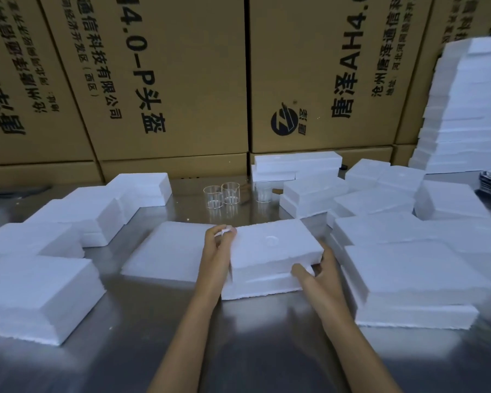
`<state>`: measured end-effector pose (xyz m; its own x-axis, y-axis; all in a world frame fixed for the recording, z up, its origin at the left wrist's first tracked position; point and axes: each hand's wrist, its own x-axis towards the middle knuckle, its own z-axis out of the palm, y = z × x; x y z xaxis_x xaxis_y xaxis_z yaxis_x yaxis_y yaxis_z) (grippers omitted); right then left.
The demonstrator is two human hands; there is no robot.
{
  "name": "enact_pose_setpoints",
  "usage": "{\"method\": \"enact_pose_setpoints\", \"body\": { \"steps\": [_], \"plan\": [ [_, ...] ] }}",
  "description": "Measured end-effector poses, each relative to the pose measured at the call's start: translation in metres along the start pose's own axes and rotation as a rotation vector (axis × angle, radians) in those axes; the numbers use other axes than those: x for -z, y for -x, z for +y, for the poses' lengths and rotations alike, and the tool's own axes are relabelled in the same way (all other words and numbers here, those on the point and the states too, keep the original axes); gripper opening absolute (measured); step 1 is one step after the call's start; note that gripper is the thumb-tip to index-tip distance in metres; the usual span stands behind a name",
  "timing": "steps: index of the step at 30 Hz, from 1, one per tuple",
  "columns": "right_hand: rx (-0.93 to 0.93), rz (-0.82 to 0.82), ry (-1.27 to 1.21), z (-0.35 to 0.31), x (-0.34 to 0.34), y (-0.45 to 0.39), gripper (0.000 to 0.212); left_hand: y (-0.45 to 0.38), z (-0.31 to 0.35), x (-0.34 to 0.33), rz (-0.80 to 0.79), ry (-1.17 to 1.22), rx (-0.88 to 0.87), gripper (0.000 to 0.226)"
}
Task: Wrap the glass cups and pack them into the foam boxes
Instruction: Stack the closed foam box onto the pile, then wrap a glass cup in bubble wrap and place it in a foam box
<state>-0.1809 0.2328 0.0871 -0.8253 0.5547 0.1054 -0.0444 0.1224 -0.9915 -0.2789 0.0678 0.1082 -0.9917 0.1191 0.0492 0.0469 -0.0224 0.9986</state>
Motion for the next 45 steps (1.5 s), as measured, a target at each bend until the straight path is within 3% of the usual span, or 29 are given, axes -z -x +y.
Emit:
{"method": "enact_pose_setpoints", "body": {
  "steps": [2, 3, 6, 8, 15, 20, 27, 37, 41, 45],
  "plan": [
    [0.011, 0.031, 0.003, 0.003, -0.001, -0.004, 0.048, -0.001, 0.001, 0.0, -0.007, 0.0, -0.027, 0.021],
    [0.016, 0.043, -0.004, 0.004, -0.001, -0.006, 0.047, 0.0, 0.0, 0.002, -0.042, 0.01, -0.027, 0.035],
    [0.021, 0.063, -0.033, 0.008, -0.002, -0.01, 0.046, 0.002, -0.005, 0.011, -0.234, -0.092, -0.022, 0.107],
    [0.037, 0.085, -0.04, 0.008, -0.003, -0.011, 0.045, 0.003, -0.007, 0.015, -0.315, -0.204, -0.047, 0.125],
    [0.062, 0.052, 0.081, 0.011, -0.008, -0.009, 0.056, -0.015, 0.002, 0.013, -0.104, -0.097, -0.159, 0.07],
    [0.078, 0.137, 0.158, 0.009, -0.011, -0.011, 0.058, -0.039, 0.012, 0.001, -0.142, -0.228, -0.118, 0.07],
    [0.137, 0.207, 0.216, 0.008, -0.01, -0.01, 0.052, -0.057, 0.0, 0.003, -0.288, -0.263, 0.079, 0.063],
    [0.44, 0.276, 0.414, -0.014, -0.021, -0.015, 0.038, -0.053, -0.021, 0.013, -0.013, -0.148, -0.066, 0.028],
    [0.344, 0.096, 0.395, -0.042, -0.058, -0.077, 0.033, -0.054, -0.023, 0.015, 0.071, -0.014, -0.056, 0.02],
    [0.25, -0.163, 0.655, -0.055, -0.102, -0.158, 0.05, -0.06, -0.028, 0.015, 0.066, 0.138, -0.018, 0.021]
  ]
}}
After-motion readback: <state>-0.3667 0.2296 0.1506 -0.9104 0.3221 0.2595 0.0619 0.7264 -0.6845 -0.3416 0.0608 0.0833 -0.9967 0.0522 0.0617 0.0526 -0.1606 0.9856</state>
